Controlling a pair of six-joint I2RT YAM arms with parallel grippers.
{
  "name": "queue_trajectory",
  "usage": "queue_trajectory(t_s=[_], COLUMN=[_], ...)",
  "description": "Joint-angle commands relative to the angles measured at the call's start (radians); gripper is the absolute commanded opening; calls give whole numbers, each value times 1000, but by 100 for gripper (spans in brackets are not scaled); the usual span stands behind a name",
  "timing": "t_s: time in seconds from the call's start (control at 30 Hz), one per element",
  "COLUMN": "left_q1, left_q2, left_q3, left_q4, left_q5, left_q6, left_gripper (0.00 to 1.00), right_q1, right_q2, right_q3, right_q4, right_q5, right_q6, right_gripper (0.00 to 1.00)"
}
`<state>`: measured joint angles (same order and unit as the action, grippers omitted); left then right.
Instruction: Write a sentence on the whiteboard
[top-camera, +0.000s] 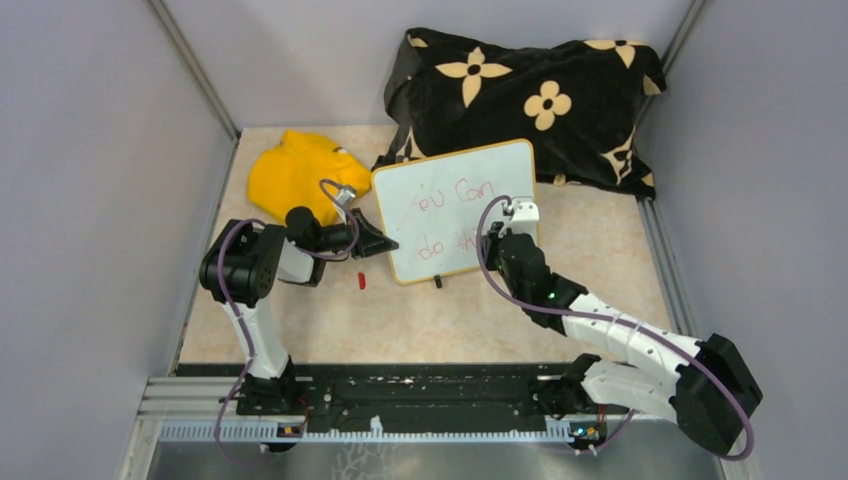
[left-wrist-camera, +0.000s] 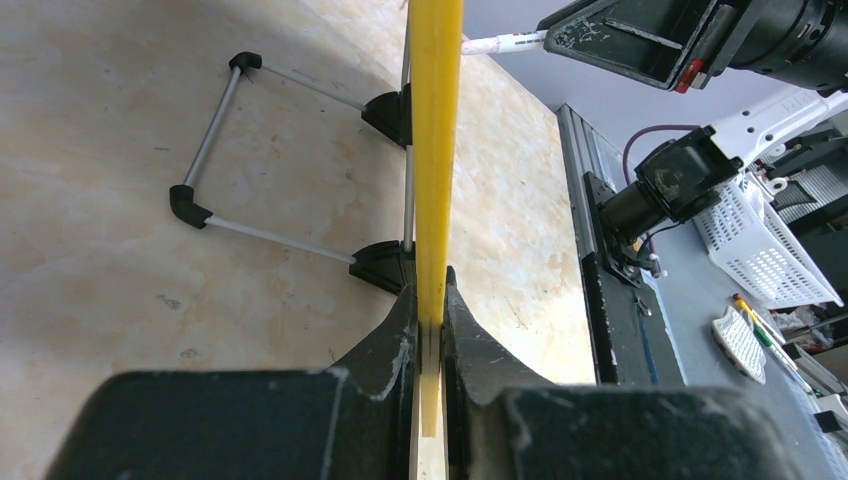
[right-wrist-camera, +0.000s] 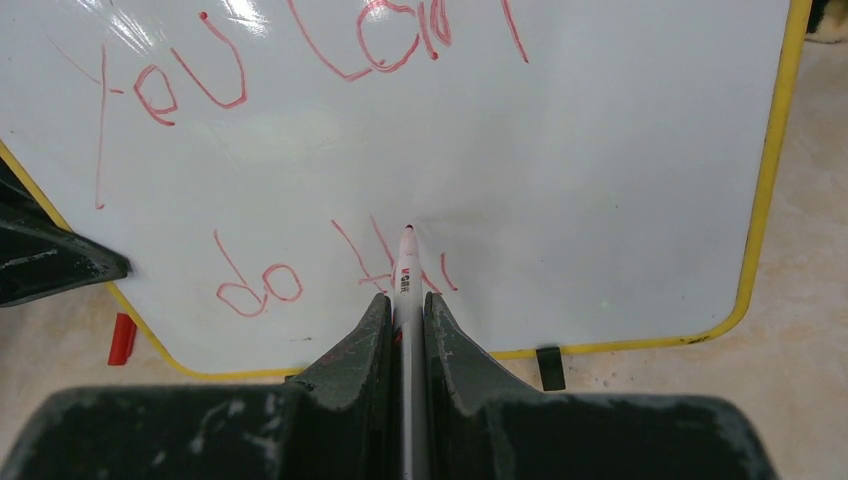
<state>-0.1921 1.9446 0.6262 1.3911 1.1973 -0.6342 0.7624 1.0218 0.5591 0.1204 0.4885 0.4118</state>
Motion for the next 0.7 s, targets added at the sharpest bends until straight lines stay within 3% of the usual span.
queue_trajectory(t_s=[0.0, 0.67], left_q1=[-17, -17], left_q2=[-2, -3], left_q3=[10, 10], left_q4=[-53, -52], left_q5=[15, 15], left_q6=[19, 19], left_gripper=[0, 0], right_q1=[-16, -36], right_q2=[14, 62], right_q3=[40, 29], right_q4=[59, 45], right_q5=[18, 30], right_q6=[-12, -8], right_gripper=[0, 0])
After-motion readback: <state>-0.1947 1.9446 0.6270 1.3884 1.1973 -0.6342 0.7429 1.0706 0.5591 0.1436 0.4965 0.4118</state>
